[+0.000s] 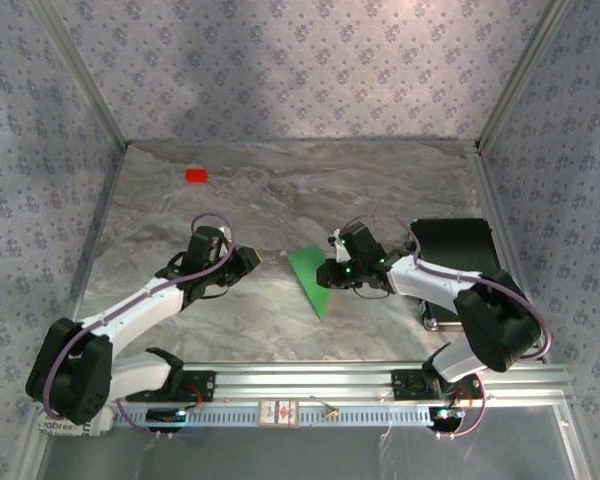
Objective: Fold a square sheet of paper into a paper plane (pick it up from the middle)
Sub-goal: Rotate the paper at the center of the table.
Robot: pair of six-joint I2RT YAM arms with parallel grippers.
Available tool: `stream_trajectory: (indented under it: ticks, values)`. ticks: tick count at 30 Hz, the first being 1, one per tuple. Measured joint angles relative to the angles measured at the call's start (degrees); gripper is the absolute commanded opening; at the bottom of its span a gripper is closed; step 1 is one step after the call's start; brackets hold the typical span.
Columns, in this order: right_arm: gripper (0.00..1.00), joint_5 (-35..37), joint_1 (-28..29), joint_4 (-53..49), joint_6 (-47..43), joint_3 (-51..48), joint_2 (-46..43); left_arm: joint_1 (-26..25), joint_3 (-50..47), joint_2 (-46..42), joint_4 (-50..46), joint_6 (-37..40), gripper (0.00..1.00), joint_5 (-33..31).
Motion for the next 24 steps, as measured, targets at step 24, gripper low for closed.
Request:
stream_trajectory:
  ticks: [24]
  values:
    - [0.15, -3.1, 1.92, 6.78, 11.15, -0.96, 10.23, 0.26, 0.0, 1.92, 1.16, -0.04, 0.3, 2.08]
